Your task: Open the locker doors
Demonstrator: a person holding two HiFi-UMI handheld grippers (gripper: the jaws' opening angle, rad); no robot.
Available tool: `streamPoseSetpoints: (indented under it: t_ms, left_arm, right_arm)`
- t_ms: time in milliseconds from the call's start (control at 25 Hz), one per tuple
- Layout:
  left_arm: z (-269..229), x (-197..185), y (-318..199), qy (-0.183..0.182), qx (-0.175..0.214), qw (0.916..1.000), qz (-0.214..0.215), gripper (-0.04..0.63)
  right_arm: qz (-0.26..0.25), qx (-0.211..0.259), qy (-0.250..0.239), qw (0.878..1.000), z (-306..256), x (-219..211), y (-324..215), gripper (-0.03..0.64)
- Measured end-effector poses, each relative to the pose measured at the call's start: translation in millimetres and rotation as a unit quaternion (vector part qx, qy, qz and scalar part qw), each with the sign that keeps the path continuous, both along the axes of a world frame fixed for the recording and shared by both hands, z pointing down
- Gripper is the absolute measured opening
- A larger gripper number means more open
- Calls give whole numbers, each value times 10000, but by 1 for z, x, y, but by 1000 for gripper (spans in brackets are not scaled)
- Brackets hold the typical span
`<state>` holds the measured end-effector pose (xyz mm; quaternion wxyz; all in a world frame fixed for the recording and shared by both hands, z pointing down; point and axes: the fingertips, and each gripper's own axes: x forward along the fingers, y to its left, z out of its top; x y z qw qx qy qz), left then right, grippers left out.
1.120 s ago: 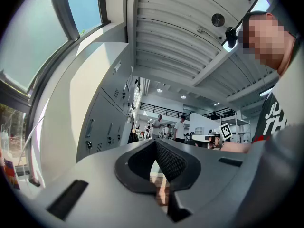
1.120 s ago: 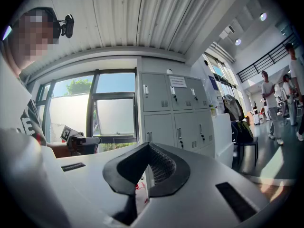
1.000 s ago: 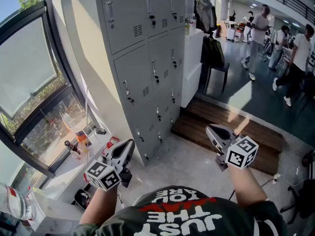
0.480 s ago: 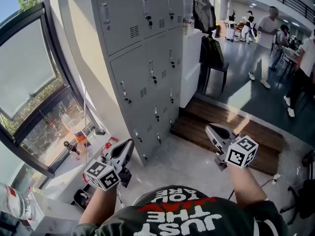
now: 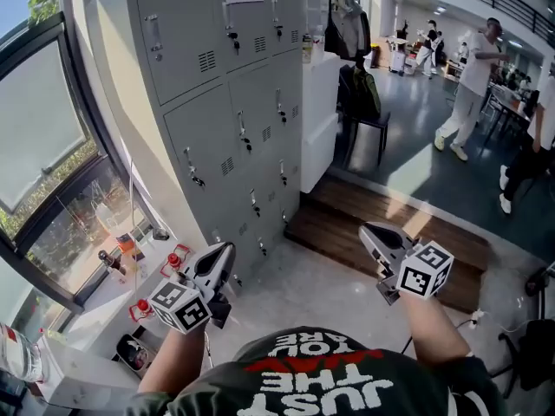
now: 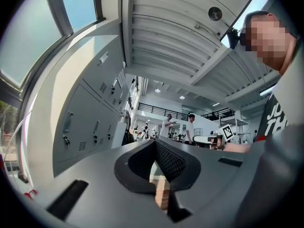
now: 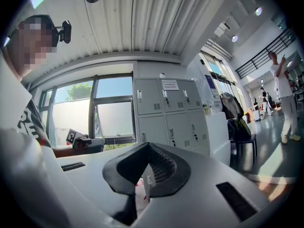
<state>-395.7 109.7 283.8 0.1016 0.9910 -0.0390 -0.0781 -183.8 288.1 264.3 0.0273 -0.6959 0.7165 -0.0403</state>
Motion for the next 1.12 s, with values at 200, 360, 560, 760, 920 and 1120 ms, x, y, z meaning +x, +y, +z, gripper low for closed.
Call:
streamPoseSetpoints:
  t_ms: [200,360,560,760,920,1120]
  left_arm:
    - [3,43,34,-39,-75,9999,92,5]
    - [8,73,44,-166,-177,9996,122,5]
    - [14,104,35,-266,-17,9993,244,5]
    - [23,142,-5,-309,-123,9988,351,5]
    - [34,186,-61,-270,-163,9980,551,5]
    - [37,257,-162,-34,-164,9962,849,5]
  right_arm:
    - [-100,-86,-3,9999,4,31,26,34]
    - [-207,-76,-29,9998,7,53,33,34]
    - [-184,-86,-204,9996,19,83,22,34]
    - [-129,-139,-273,9994,28,114,-16,34]
    - [-44,-178,-202,9996,35,149,-70,34]
    - [258,-132,-82,9995,36,214,-170,34]
